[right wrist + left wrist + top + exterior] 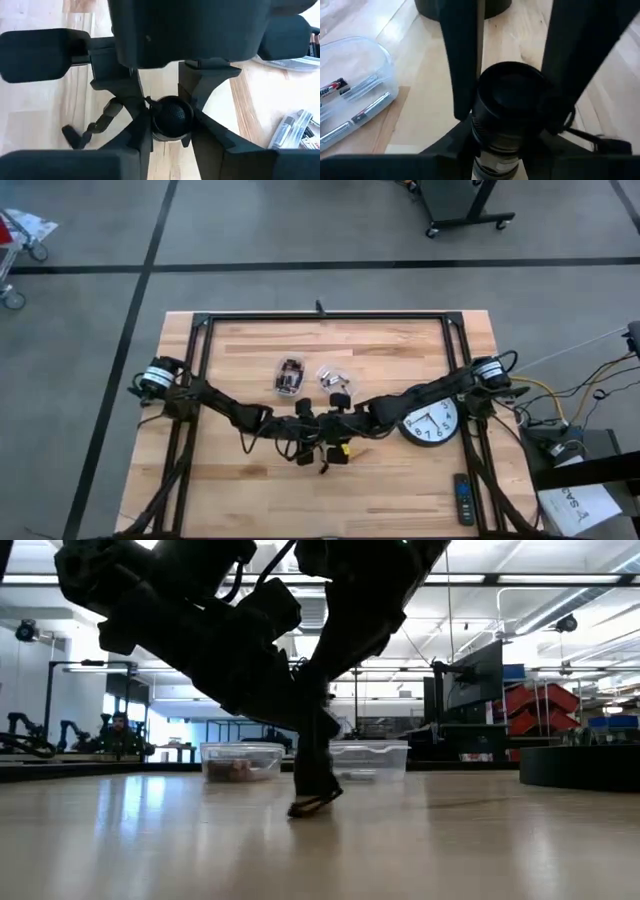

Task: Insert battery
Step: Open the black flashlight cover

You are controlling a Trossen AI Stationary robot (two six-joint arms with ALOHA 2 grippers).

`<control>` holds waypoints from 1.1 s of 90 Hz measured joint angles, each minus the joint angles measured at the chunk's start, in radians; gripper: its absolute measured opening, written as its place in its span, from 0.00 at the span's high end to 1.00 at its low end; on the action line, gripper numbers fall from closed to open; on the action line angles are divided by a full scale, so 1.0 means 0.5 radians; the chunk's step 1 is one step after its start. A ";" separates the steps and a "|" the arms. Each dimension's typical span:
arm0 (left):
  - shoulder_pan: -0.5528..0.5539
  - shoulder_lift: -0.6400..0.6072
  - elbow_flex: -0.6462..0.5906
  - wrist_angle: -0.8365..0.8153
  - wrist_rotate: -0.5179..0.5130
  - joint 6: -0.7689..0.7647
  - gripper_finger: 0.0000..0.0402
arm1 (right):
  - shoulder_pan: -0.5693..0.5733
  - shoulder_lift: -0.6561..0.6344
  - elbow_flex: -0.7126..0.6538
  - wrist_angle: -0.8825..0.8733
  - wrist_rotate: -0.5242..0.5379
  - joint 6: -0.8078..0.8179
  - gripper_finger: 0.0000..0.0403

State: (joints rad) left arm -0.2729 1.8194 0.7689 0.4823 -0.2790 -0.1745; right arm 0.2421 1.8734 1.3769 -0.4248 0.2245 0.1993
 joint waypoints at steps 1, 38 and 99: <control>0.000 0.000 0.000 0.000 0.000 0.000 0.75 | -0.001 0.002 0.000 0.002 0.000 -0.001 0.79; 0.000 0.000 -0.002 0.025 0.135 0.123 0.74 | -0.068 0.015 0.006 0.008 -0.365 -0.627 0.79; 0.015 0.046 0.000 0.079 0.194 0.184 0.69 | -0.127 -0.008 0.032 -0.075 -0.510 -0.440 0.58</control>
State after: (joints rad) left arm -0.2653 1.8425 0.7687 0.5219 -0.1818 -0.0825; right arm 0.1787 1.8692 1.3930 -0.4624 -0.0304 -0.0207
